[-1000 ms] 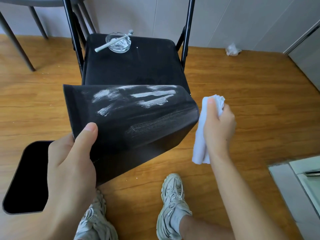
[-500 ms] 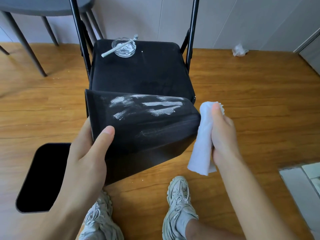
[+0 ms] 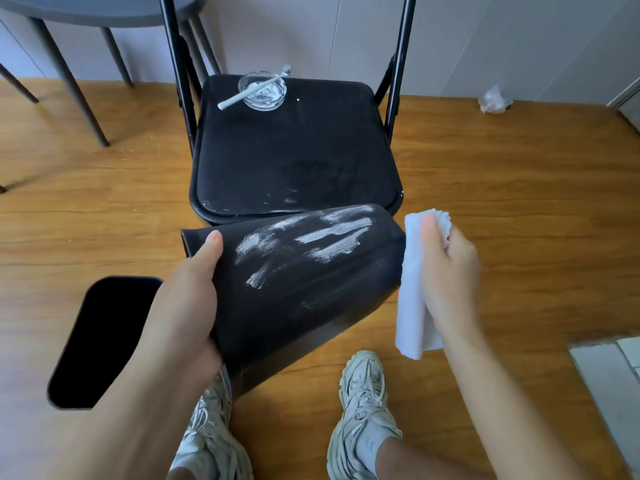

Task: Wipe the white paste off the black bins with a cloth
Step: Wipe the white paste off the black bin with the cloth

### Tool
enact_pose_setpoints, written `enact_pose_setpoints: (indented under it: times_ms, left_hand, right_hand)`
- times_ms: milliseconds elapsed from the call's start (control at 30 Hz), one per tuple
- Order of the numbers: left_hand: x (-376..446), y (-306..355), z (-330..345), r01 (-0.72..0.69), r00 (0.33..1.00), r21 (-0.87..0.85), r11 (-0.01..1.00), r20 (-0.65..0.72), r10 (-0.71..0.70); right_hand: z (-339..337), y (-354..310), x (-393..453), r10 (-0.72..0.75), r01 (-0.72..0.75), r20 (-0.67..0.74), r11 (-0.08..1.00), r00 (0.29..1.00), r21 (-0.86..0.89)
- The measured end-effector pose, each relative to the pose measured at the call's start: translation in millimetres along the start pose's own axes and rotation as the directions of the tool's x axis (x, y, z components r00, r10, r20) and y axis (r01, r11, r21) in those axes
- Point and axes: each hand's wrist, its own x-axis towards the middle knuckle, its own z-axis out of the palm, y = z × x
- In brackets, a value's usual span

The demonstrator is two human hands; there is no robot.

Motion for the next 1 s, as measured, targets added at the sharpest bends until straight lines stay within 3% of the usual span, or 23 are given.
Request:
enact_pose_setpoints:
  times_ms: [100,233,400,500,600,700,833,900,1000]
  left_hand:
    - [0.9,0.2,-0.4,0.007,1.0,-0.022,1.0,-0.029,-0.007]
    - [2.0,-1.3,4.2,0.052,0.996,-0.077,0.996,-0.065,-0.057]
    - [-0.7,-4.5,7.8,0.045,0.999,-0.106,0.993,-0.002,-0.046]
    - [-3.3,-4.8,3.7,0.058,0.998,-0.139,0.989,0.006,-0.058]
    - [-0.7,-4.6,-1.8,0.057,0.998,-0.142,0.988,-0.028,-0.061]
    - [-0.5,-3.7,-7.6,0.019,0.998,-0.087,0.996,-0.057,-0.024]
    - [-6.7,-2.2,-10.2,-0.013,1.0,-0.044,0.999,-0.024,0.012]
    - [-7.0,-1.6,-10.6,-0.046,0.999,-0.028,0.999,-0.019,0.045]
    - [-7.1,-1.1,-8.5,-0.1,0.995,0.06,0.993,0.002,0.101]
  right_hand:
    - [-1.4,-11.4,-11.5,-0.23,0.217,-0.071,0.963,0.97,-0.163]
    - [13.5,-46.3,-51.3,-0.486,0.484,-0.007,0.873,0.874,-0.064]
    - [44.0,-65.0,-111.7,-0.639,0.655,0.197,0.756,0.743,-0.017]
    - [51.9,-61.2,-119.5,-0.686,0.705,0.189,0.708,0.703,-0.05]
    - [50.3,-45.4,-93.1,-0.656,0.662,0.094,0.736,0.749,-0.14]
    - [40.9,-20.6,-47.4,-0.523,0.504,0.001,0.82,0.852,-0.273]
    - [30.2,7.8,-8.0,-0.371,0.339,-0.058,0.893,0.927,-0.296]
    - [28.1,3.7,-6.7,-0.344,0.314,-0.067,0.908,0.937,-0.277]
    - [33.7,-23.4,-34.2,-0.451,0.437,-0.021,0.874,0.892,-0.212]
